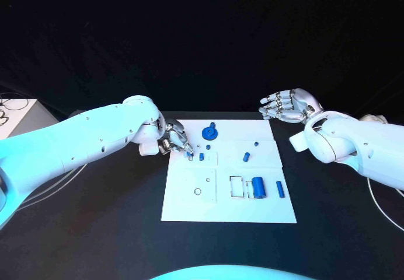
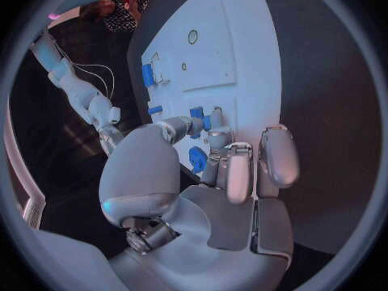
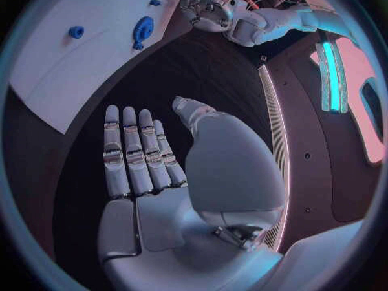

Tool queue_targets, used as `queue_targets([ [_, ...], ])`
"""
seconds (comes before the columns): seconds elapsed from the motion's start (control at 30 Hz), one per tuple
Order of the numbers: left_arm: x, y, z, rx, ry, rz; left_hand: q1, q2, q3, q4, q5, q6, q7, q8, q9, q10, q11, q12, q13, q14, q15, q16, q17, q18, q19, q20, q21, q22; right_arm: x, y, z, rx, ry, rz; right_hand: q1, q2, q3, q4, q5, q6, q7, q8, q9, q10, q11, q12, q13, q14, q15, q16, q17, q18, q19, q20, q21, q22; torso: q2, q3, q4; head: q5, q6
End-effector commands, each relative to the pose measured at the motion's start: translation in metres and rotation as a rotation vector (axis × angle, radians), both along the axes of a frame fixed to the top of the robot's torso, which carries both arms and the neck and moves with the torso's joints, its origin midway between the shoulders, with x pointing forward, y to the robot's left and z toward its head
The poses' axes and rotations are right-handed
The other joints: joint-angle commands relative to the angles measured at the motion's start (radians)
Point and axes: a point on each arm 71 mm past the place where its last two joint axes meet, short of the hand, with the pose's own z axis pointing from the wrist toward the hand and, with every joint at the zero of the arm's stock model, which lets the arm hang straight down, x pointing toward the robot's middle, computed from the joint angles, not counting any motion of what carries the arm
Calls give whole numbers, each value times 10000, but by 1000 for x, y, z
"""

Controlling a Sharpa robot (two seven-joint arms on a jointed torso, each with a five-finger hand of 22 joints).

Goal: Assemble the parts on the task board

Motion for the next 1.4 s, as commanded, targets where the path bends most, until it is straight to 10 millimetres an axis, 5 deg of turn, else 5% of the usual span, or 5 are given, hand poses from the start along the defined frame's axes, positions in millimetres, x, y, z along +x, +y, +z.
queue_targets([
  [0.03, 0, -2, 0, 382, -156, 23, -77, 44, 2381, -2437, 75, 82, -22, 69, 15, 141, -79, 48, 32, 954, -69, 42, 2225, -7, 10, -37, 72, 28, 0, 1, 0, 14, -28, 117, -77, 5, 33, 17, 37, 50, 353, -44, -16, 36, 42, -41, -14, 60, 2, -31, -10, 72, 11, 14, -6, -12, -3, -3, 8, 10, -30],
  [1.4, -4, -13, -10, 1438, 402, -754, -160, 28, 2359, -2503, 330, 141, -42, 83, 46, 266, -95, 176, 237, 975, -79, 81, 2294, -16, 27, -47, 110, 74, 0, 3, 0, 22, -22, 170, -86, -6, 27, 5, 53, 61, 351, -52, -26, 42, 40, -43, -13, 72, 1, -32, -45, 72, 11, 15, -3, -12, 5, -6, -10, 13, -151],
])
